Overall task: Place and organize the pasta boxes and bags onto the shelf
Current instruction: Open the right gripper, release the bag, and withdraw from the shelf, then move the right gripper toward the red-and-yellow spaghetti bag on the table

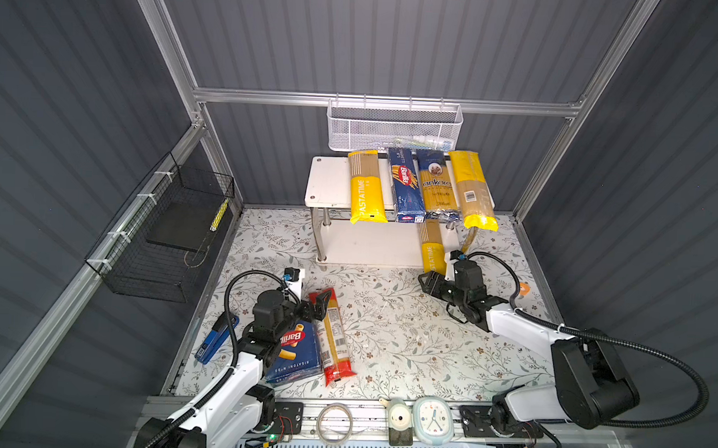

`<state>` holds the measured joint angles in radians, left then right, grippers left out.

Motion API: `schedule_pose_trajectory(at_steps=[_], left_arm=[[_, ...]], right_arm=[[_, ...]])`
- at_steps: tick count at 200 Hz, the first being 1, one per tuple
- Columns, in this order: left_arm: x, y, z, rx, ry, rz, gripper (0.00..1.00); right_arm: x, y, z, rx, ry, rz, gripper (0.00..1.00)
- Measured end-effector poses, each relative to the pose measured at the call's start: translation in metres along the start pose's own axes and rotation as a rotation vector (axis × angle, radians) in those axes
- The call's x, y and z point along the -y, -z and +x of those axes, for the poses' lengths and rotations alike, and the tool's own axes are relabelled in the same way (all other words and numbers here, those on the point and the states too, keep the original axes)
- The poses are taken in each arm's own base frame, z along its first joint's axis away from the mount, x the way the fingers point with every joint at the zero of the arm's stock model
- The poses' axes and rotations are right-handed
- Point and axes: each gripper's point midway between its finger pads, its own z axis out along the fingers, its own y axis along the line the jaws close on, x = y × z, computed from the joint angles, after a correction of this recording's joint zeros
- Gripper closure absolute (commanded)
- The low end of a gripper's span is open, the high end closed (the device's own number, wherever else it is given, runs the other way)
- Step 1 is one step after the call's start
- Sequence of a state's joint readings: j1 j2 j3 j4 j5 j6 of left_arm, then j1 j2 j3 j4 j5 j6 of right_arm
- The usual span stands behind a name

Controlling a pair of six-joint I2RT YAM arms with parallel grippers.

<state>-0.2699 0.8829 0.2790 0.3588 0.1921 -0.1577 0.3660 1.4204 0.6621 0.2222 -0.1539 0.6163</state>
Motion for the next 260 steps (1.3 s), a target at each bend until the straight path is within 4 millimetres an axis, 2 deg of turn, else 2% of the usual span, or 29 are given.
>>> schedule_pose_trajectory(at_steps=[45,88,106,124,148,169,195,221,250,260], left_arm=[[-0.003,0.003,-0.002,0.005,0.000,-0.020,0.00],[-0.006,0.019,-0.022,0.091,-0.013,-0.068,0.00],[-0.010,0.022,-0.026,0.108,-0.014,-0.093,0.00],[-0.014,0.024,-0.023,0.098,-0.010,-0.121,0.00],[-0.018,0.029,-0.024,0.104,-0.009,-0.150,0.01],[-0.017,0.034,-0.028,0.128,-0.014,-0.150,0.01],[-0.020,0.032,-0.018,0.113,-0.018,-0.158,0.00],[-0.025,0.027,-0.007,0.073,-0.015,-0.174,0.01],[-0.027,0.026,-0.005,0.064,-0.020,-0.183,0.00],[-0.027,0.026,-0.005,0.065,-0.021,-0.185,0.00]], right_arm=[[-0.002,0.009,0.000,-0.005,0.026,-0.002,0.31],[-0.013,0.054,-0.005,0.033,0.093,-0.025,0.27],[-0.017,0.076,0.000,0.043,0.124,-0.046,0.25],[-0.022,0.089,0.008,0.018,0.155,-0.077,0.23],[-0.029,0.096,0.028,-0.051,0.180,-0.137,0.20],[-0.037,0.099,0.057,-0.113,0.226,-0.196,0.17],[-0.066,0.104,0.102,-0.213,0.342,-0.270,0.16],[-0.086,0.110,0.135,-0.269,0.469,-0.283,0.13],[-0.095,0.105,0.147,-0.298,0.615,-0.184,0.01],[-0.101,0.102,0.148,-0.301,0.648,-0.166,0.01]])
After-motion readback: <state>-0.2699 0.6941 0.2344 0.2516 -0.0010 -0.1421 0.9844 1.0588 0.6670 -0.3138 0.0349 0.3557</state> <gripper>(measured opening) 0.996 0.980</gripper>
